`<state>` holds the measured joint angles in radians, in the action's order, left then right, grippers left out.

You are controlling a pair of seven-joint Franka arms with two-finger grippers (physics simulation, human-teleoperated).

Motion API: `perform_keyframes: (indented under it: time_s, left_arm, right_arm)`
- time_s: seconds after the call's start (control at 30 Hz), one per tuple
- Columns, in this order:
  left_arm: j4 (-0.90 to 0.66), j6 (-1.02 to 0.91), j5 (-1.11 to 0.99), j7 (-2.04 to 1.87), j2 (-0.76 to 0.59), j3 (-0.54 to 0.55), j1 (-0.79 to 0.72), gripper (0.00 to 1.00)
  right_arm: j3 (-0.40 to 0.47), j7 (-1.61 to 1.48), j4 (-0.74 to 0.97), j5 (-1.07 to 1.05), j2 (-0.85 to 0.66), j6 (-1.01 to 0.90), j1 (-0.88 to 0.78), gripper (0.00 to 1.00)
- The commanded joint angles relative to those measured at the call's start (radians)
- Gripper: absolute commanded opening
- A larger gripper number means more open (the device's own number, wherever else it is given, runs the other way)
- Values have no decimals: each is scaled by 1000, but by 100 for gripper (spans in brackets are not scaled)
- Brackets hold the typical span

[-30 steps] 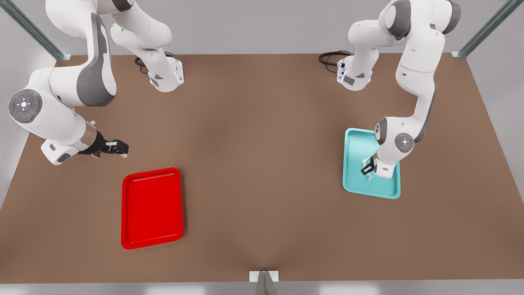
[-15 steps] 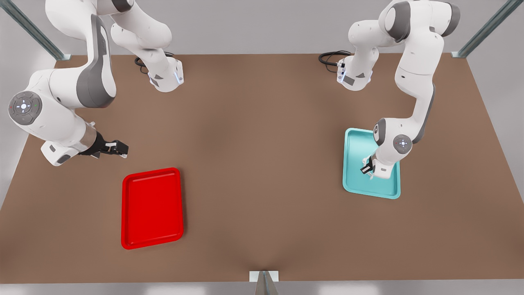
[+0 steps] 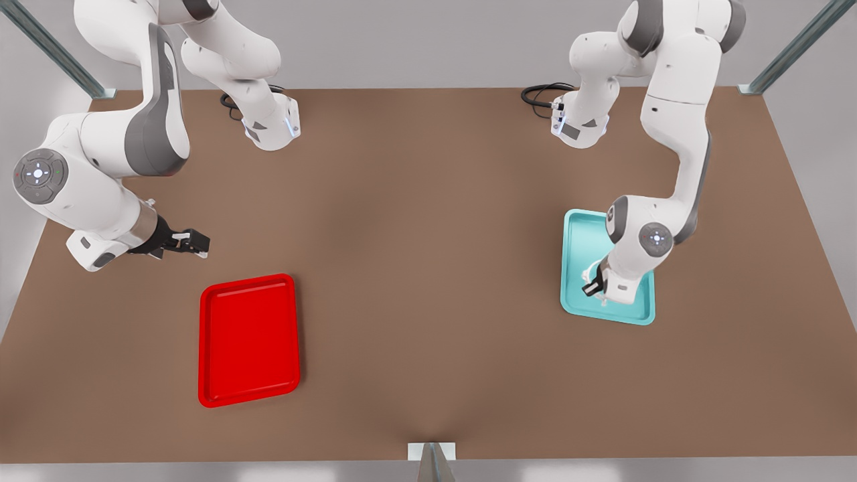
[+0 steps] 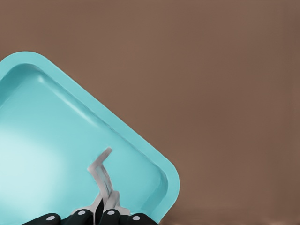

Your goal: Take the drainage pipe clamp from the left arm, pass it to the right arm, and place it in the plate on the right side

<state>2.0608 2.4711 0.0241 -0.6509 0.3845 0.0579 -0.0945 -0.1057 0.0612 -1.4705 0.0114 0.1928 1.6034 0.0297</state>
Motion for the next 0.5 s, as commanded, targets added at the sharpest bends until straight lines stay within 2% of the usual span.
perform_keyframes:
  time_s: [0.0, 0.27, 0.37, 0.47]
  left_arm:
    - [-36, -196, 42, -393, -6, 10, -50, 21]
    - [-238, -244, 255, -1486, 51, 8, -357, 21]
    - [-373, -233, 267, -1860, 129, 8, -442, 21]
    - [-602, -233, 254, -2109, 267, 0, -496, 21]
  right_arm:
    - [0, -9, 1, -1, -1, 0, 1, 100]
    - [0, -9, 1, -1, 0, 0, 1, 100]
    - [0, -9, 1, -1, 0, 0, 1, 100]
    - [0, -9, 1, -1, 0, 0, 1, 100]
